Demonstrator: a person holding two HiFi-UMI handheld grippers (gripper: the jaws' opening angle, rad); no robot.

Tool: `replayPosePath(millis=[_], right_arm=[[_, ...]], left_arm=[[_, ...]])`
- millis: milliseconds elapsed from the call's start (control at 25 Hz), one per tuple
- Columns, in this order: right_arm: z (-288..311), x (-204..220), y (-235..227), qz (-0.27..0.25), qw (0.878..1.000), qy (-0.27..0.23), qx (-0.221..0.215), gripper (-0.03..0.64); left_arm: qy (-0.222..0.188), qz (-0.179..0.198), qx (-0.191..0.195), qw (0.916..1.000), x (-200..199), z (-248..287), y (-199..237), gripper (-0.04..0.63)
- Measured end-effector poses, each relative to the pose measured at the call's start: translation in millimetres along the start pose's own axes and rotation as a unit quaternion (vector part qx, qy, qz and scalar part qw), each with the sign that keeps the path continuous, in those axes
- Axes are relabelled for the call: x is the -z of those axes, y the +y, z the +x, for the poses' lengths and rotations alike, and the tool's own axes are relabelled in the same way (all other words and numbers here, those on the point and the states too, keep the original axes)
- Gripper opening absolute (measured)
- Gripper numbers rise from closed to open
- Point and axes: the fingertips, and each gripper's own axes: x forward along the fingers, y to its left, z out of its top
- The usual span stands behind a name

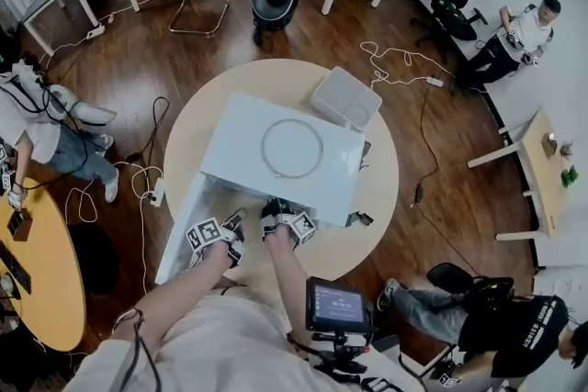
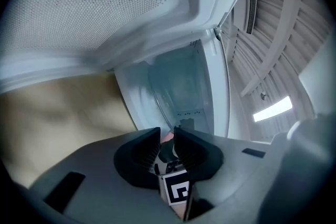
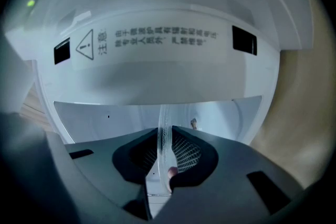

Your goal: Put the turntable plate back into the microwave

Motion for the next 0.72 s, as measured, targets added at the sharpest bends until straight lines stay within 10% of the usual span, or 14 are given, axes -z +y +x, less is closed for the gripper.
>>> replayPosePath(millis=[720], right_arm=[[8.1,-8.2,2.8,-0.006,1.0,-0.005,-0.009,0.052]], left_arm=[[-0.055,0.003,-0.004,0.9985,-21.1,30.5,-5.7,0.064]])
